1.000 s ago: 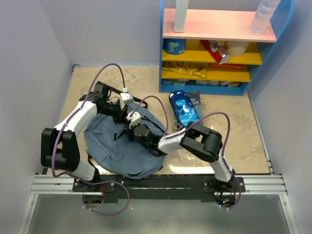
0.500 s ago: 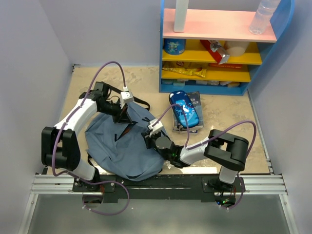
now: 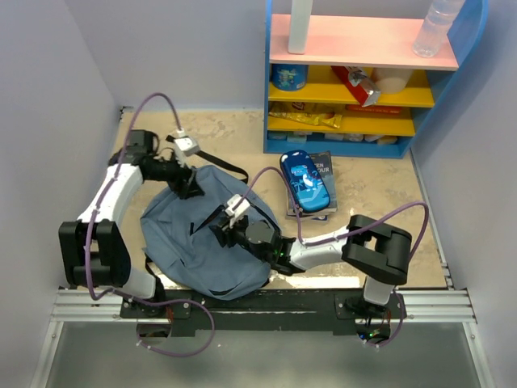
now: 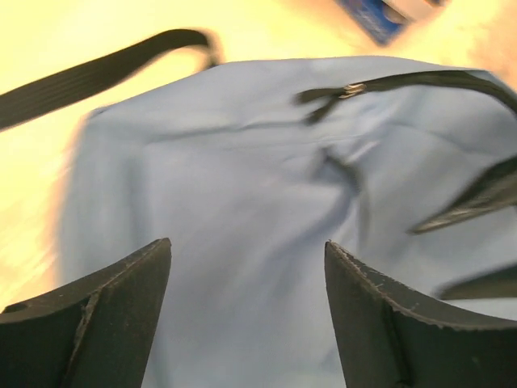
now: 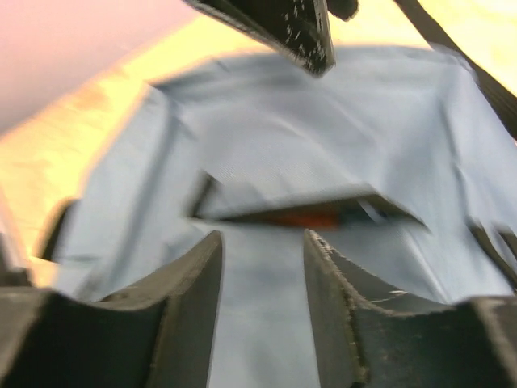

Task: Pack the student bag
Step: Zip the student bag at the center of the board.

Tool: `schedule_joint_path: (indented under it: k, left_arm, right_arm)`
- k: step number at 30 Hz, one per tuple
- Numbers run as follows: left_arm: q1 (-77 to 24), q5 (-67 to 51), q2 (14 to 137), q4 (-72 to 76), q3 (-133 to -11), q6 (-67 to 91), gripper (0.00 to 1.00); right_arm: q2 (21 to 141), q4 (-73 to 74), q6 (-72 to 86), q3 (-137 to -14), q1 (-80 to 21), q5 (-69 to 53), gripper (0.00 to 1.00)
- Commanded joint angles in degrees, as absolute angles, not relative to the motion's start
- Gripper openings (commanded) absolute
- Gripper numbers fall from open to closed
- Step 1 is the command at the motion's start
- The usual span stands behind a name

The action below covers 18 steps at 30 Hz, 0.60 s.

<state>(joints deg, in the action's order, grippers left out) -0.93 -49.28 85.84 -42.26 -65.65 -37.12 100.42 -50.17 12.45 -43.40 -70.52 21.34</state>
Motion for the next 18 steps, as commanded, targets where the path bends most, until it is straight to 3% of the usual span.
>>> schedule_joint_path:
  k: [1,6,18]
  left_arm:
    - [11.2,-51.0,82.0,-43.5,-66.6,-41.7,0.82]
    - [19.9,-52.3,82.8,-51.8,-65.0,-50.6,0.83]
    - [21.1,-52.6,78.6,-55.5,-57.0,-58.4,0.76]
  right_arm:
    - [98.9,-47.6,11.0,-50.6,-71.5,15.6,0.50]
    - [103.2,-42.2,12.5,-57.6,-71.5,11.3,0.56]
    - [112.4,-36.0,20.1,-66.6,-69.4,7.8,0.56]
